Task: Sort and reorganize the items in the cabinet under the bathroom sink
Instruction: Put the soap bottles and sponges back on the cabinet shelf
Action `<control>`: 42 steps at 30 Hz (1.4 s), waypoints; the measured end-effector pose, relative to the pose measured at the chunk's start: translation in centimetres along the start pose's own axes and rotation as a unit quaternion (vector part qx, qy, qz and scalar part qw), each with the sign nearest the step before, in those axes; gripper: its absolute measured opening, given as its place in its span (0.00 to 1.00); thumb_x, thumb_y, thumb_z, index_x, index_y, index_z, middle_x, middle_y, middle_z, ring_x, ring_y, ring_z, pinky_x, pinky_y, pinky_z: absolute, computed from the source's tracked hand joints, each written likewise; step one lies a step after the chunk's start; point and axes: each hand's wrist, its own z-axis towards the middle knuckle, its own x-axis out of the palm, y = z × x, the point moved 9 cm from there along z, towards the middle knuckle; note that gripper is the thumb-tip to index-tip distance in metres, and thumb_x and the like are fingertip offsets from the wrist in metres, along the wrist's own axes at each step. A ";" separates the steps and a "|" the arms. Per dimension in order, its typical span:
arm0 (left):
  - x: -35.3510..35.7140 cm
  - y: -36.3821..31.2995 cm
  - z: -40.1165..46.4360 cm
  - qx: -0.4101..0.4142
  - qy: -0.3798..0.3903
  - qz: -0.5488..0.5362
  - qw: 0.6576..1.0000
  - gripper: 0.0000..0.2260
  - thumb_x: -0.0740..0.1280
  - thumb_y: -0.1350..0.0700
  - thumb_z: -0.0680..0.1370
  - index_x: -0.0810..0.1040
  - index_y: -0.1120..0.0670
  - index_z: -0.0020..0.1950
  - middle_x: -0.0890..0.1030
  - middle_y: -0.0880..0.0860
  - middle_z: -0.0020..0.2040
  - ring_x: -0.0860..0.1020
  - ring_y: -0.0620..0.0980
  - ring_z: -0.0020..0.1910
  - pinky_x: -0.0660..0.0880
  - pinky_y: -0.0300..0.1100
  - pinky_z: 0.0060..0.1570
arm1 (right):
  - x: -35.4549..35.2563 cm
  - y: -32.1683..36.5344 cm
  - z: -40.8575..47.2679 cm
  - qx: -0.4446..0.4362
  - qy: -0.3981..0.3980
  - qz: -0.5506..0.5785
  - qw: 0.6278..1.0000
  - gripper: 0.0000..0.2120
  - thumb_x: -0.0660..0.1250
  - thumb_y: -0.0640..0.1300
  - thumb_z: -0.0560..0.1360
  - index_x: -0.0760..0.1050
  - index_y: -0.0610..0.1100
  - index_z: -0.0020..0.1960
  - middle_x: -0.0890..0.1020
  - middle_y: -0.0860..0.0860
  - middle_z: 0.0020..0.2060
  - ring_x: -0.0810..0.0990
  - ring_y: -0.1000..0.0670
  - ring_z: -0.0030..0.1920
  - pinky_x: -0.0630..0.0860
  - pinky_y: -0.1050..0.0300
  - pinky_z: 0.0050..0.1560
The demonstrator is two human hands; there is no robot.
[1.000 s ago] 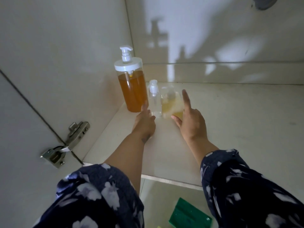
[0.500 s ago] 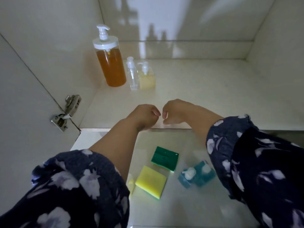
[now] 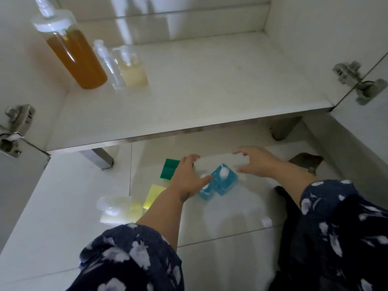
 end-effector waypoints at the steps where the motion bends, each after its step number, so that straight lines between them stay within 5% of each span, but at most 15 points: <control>1: 0.8 1.4 -0.1 -0.012 -0.010 -0.012 1.000 0.31 0.76 0.52 0.69 0.67 0.51 0.68 0.70 0.49 0.63 0.72 0.49 0.61 0.68 0.40 0.61 | 1.8 -0.7 0.4 -0.005 -0.005 0.021 1.000 0.29 0.73 0.48 0.71 0.68 0.52 0.69 0.71 0.50 0.68 0.70 0.48 0.66 0.67 0.56 0.65; 5: 4.0 5.5 -0.1 -0.035 -0.043 -0.071 0.996 0.33 0.81 0.51 0.62 0.70 0.49 0.63 0.76 0.48 0.59 0.76 0.47 0.57 0.73 0.42 0.59 | 7.6 -2.2 2.0 -0.021 -0.033 0.160 0.986 0.34 0.78 0.46 0.64 0.69 0.52 0.67 0.73 0.50 0.62 0.73 0.51 0.61 0.68 0.62 0.58; 9: 5.9 7.2 0.1 -0.015 -0.098 -0.106 0.989 0.26 0.80 0.53 0.63 0.73 0.45 0.58 0.79 0.44 0.53 0.78 0.44 0.52 0.77 0.40 0.52 | 9.9 -2.6 2.4 -0.049 -0.117 0.266 0.956 0.34 0.80 0.47 0.62 0.69 0.56 0.64 0.73 0.54 0.61 0.73 0.54 0.60 0.70 0.60 0.61; 14: 6.4 7.9 0.2 -0.004 -0.131 -0.125 0.983 0.23 0.78 0.55 0.67 0.76 0.49 0.59 0.79 0.45 0.54 0.77 0.44 0.54 0.78 0.44 0.54 | 10.2 -2.5 2.1 -0.055 -0.162 0.276 0.946 0.33 0.76 0.47 0.63 0.70 0.53 0.66 0.76 0.53 0.59 0.75 0.52 0.59 0.75 0.52 0.61; 20: 4.4 5.8 -0.2 0.028 -0.107 -0.146 0.983 0.19 0.75 0.59 0.71 0.71 0.43 0.53 0.77 0.38 0.47 0.75 0.32 0.46 0.71 0.27 0.46 | 7.8 -1.7 0.8 -0.028 -0.163 0.231 0.959 0.33 0.77 0.44 0.63 0.72 0.52 0.66 0.77 0.55 0.55 0.76 0.52 0.57 0.75 0.53 0.60; 27: -2.8 -0.1 -3.1 0.108 -0.082 -0.149 0.979 0.25 0.75 0.59 0.71 0.72 0.48 0.65 0.80 0.47 0.51 0.79 0.43 0.49 0.77 0.37 0.52 | -1.4 4.1 -4.5 -0.049 -0.164 0.124 0.977 0.29 0.77 0.47 0.64 0.74 0.51 0.63 0.78 0.55 0.51 0.78 0.50 0.53 0.77 0.52 0.54; 35: -15.8 -5.6 -8.1 0.131 -0.088 -0.136 0.978 0.27 0.74 0.62 0.72 0.70 0.52 0.69 0.77 0.50 0.57 0.74 0.45 0.52 0.70 0.33 0.48 | -10.0 13.9 -9.8 -0.074 -0.189 0.097 0.974 0.29 0.77 0.47 0.65 0.73 0.49 0.64 0.79 0.51 0.56 0.77 0.50 0.54 0.74 0.55 0.55; 42: -25.0 -4.1 -5.5 0.061 -0.197 -0.127 0.970 0.29 0.73 0.60 0.73 0.66 0.52 0.72 0.68 0.55 0.69 0.71 0.54 0.66 0.70 0.48 0.66 | -11.7 22.3 -5.6 -0.171 -0.169 0.097 0.966 0.26 0.76 0.46 0.67 0.74 0.50 0.63 0.77 0.55 0.50 0.77 0.51 0.55 0.67 0.62 0.48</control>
